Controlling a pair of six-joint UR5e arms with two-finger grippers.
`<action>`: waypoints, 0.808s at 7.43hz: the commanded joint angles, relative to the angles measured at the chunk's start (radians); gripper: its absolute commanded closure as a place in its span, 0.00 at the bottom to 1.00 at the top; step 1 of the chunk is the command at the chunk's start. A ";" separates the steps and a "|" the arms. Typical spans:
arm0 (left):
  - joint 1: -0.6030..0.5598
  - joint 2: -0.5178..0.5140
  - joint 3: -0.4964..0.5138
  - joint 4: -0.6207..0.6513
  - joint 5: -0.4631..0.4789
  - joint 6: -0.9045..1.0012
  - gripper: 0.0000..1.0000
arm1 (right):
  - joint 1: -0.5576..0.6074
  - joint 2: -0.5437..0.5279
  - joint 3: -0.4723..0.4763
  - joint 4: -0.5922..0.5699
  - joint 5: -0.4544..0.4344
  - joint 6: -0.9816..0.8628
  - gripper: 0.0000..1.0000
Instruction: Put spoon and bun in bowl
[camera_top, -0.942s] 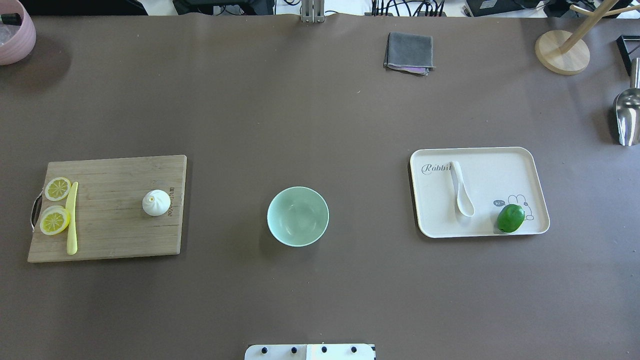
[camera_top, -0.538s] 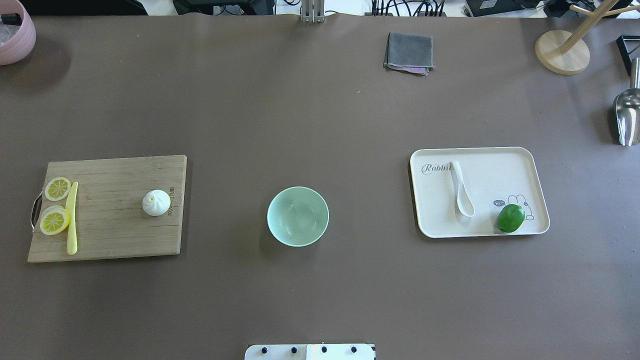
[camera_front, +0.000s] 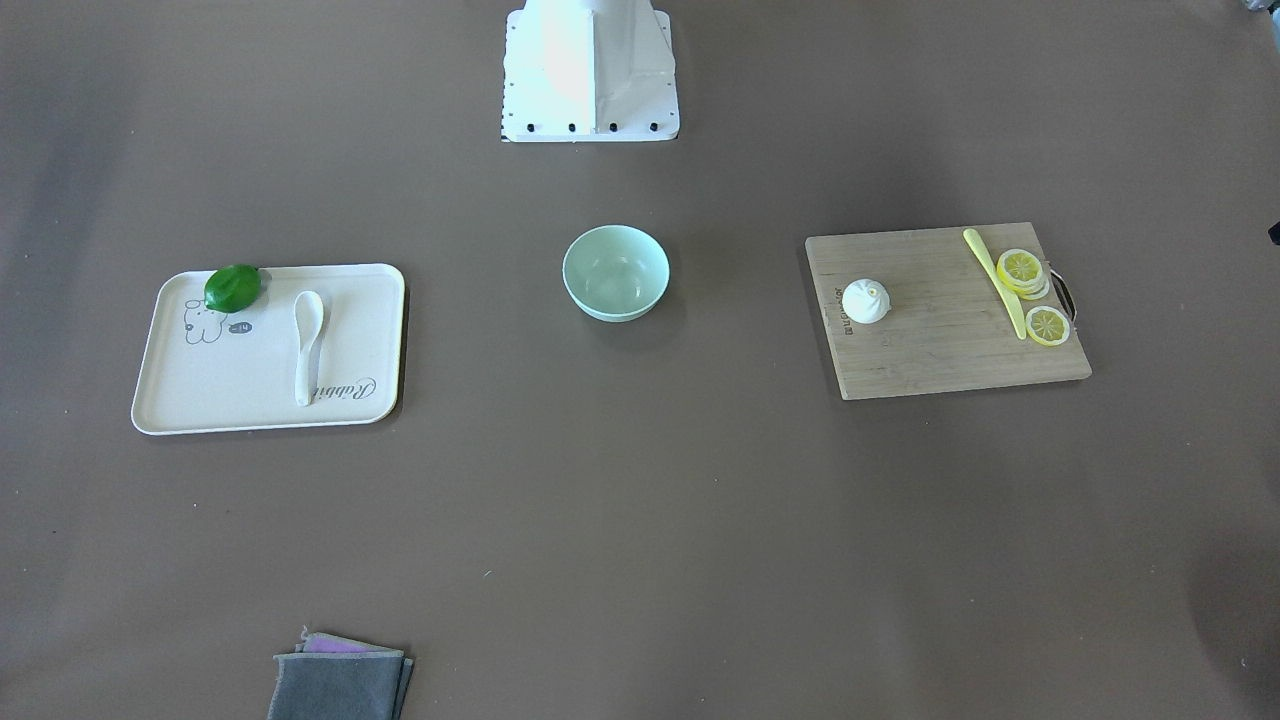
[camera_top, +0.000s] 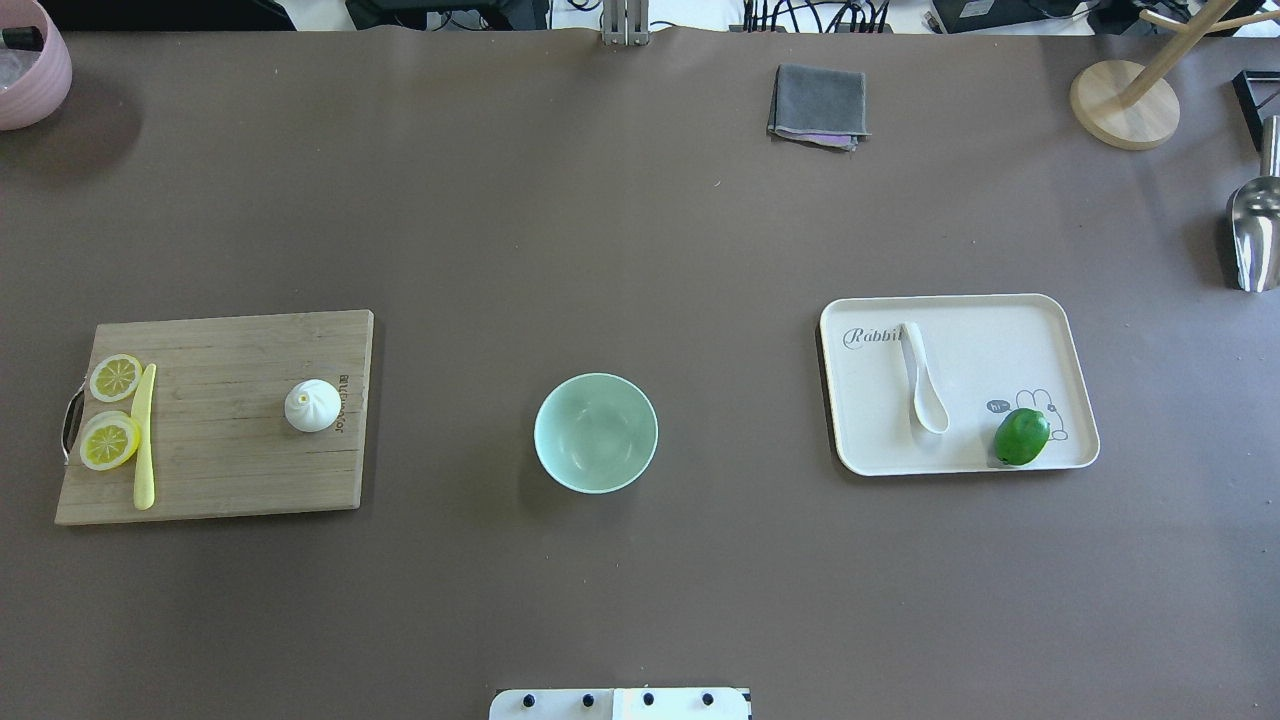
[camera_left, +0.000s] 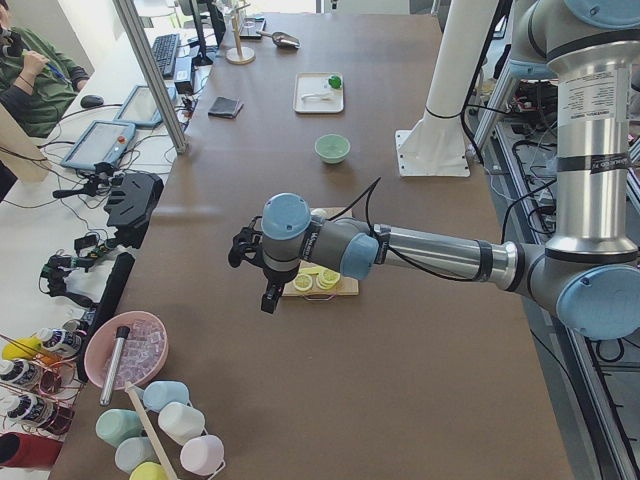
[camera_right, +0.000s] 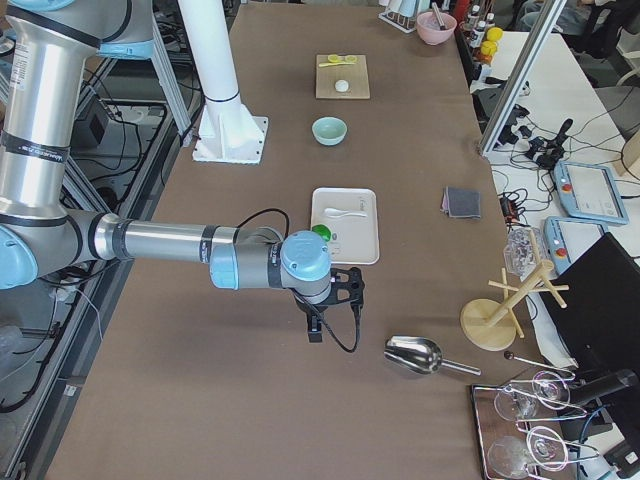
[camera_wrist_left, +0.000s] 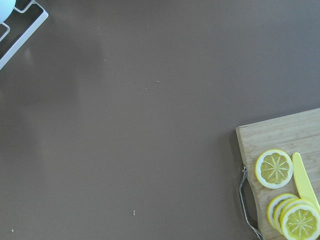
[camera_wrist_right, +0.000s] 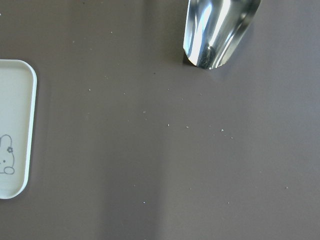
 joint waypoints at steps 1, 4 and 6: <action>0.000 -0.044 0.039 -0.151 -0.003 -0.004 0.02 | 0.001 0.037 0.025 -0.003 -0.006 0.007 0.00; 0.001 -0.091 0.056 -0.187 -0.001 -0.045 0.02 | 0.004 0.039 0.008 0.101 -0.006 -0.003 0.00; 0.067 -0.116 0.059 -0.223 0.003 -0.069 0.02 | -0.017 0.052 0.005 0.177 -0.011 0.100 0.00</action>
